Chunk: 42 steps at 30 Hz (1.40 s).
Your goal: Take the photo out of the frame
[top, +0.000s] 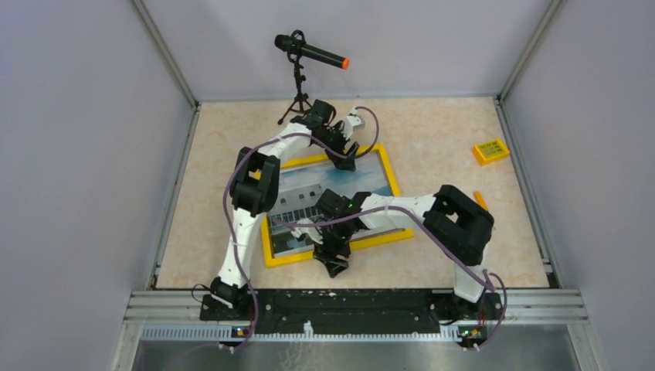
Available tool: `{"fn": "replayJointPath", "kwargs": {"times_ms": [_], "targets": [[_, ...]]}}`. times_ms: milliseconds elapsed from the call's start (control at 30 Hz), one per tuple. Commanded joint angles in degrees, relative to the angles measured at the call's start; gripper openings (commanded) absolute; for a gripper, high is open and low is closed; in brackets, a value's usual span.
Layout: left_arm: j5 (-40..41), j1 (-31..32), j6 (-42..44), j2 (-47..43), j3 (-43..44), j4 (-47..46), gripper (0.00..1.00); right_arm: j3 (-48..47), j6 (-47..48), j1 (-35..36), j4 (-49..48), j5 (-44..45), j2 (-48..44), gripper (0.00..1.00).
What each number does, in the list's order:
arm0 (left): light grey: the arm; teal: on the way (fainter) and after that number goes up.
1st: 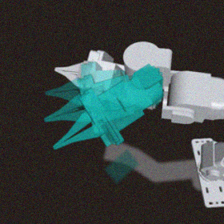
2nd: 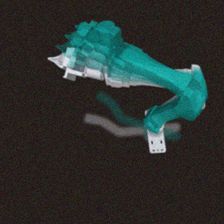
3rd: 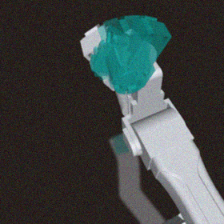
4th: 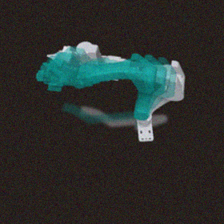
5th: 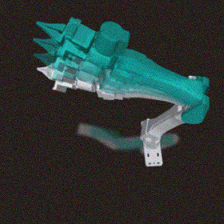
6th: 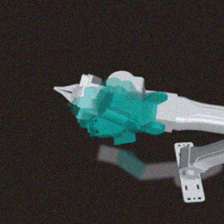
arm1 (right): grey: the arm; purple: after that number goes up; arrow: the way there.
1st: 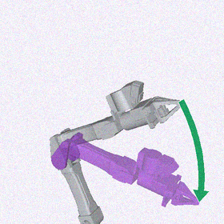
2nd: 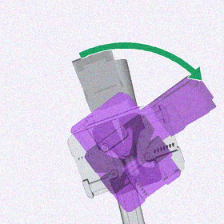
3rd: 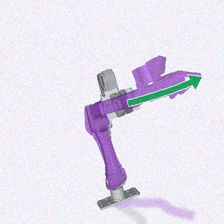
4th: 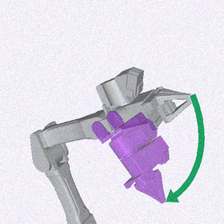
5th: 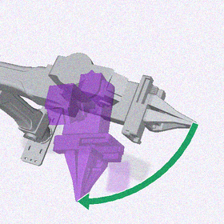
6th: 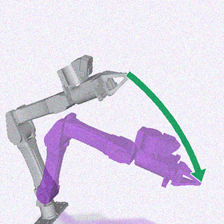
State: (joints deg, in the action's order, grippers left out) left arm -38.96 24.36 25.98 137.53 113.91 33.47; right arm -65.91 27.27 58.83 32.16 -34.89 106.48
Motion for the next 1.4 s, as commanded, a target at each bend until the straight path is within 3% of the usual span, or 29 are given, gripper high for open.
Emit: {"fn": "replayJointPath", "kwargs": {"times_ms": [0, 233, 367, 600, 733, 867, 1067, 1233, 1367], "targets": [[-1.0, 2.7, 2.6, 3.8, -2.6, 11.3, 0.92, -2.6, -6.4, 0.3, -6.2, 7.4, 7.8, 0.62], [-1.6, 3.3, 2.6, 0.5, -2.2, 10.8, 0.94, -4.7, -10.0, 1.6, -7.3, 9.8, 4.2, 0.68], [-0.3, 2.1, -0.6, -2.8, 3.1, 9.6, 0.98, -5.2, -10.4, 1.1, -6.0, 12.7, -2.7, 0.79], [-0.9, -5.3, -12.1, -10.6, 9.2, 2.3, 0.98, -8.9, -10.7, -10.2, 4.2, 7.5, -14.3, 0.89], [-0.3, -10.2, -14.5, -16.3, 8.6, 3.5, 0.98, -6.6, -15.6, -18.9, 6.6, 8.4, -21.0, 0.96], [3.9, -15.2, -18.2, -26.7, -4.8, 3.9, 0.98, -4.3, -18.5, -28.5, 8.4, 13.0, -22.6, 0.99], [16.8, -20.9, -28.2, -47.8, -34.7, 2.4, 0.99, -2.9, -19.3, -42.8, 8.8, 15.5, -18.0, 0.98], [27.6, -21.6, -30.8, -62.1, -54.7, -0.5, 0.97, -3.4, -17.2, -46.0, 8.0, 17.5, -13.0, 0.92], [34.7, -21.8, -32.7, -66.2, -62.2, -1.7, 0.93, -2.8, -18.8, -46.0, 6.2, 16.2, -9.4, 0.86]]}}
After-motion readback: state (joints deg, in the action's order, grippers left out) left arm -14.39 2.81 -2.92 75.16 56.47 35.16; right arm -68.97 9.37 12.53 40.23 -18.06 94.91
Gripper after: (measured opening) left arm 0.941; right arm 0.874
